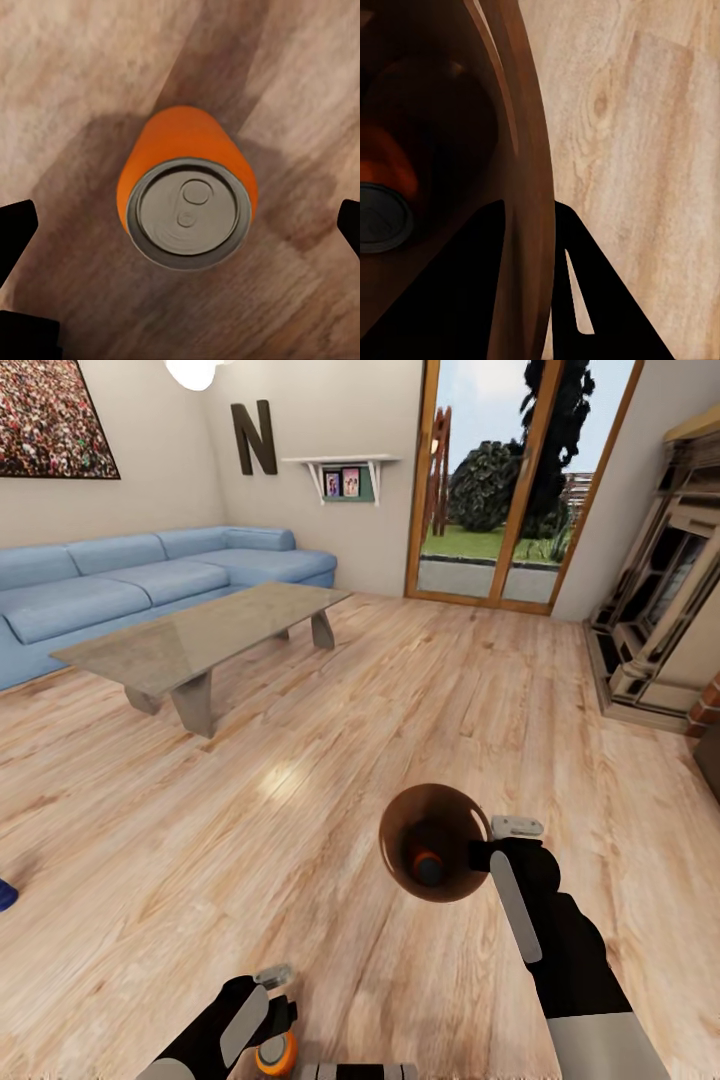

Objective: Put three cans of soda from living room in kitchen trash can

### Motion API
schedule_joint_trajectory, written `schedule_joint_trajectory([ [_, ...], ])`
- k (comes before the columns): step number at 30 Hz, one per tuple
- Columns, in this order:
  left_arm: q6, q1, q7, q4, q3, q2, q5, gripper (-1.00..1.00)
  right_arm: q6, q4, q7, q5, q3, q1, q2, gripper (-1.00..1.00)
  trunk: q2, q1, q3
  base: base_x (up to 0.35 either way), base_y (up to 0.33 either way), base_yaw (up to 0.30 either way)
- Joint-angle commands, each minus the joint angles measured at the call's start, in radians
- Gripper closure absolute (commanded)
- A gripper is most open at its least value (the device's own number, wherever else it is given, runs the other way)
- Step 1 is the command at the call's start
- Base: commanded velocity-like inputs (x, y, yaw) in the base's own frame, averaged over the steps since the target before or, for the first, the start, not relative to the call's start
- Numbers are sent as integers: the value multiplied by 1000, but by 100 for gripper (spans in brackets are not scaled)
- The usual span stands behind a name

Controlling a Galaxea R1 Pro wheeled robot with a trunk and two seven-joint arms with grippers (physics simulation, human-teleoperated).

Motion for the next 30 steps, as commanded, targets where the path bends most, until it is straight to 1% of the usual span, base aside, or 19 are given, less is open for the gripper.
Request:
schedule_joint_trajectory([
  [1,-1,0,0,0,0,0,0,-100,0,-1,5,-4,0,-1,0,100,0,0,-4,0,0,0],
  [6,-2,0,0,0,0,0,-1,-100,0,-2,5,-3,0,-1,0,100,-2,3,-23,0,0,0],
  [10,-20,0,-1,0,0,0,-1,-100,0,-2,5,-3,0,-1,0,100,-2,3,-23,0,0,0],
  [12,-36,0,-2,0,0,0,-1,-100,0,-3,5,-4,0,-1,0,100,-2,3,-31,0,0,0],
  [15,-42,0,-3,0,-1,0,-1,-100,0,-3,5,-4,0,-1,0,100,-3,5,-43,0,0,0],
  [19,-47,0,-3,0,-1,0,-1,-100,0,-3,5,-3,1,-1,0,100,-3,5,-43,0,0,0],
  [24,-48,0,-3,-1,-5,0,-1,-100,0,-3,5,-3,2,-1,0,100,-4,7,-62,0,0,0],
  [30,-48,0,-3,-1,-9,0,-1,-100,0,-3,5,-4,2,-1,0,100,-4,7,-62,0,0,0],
])
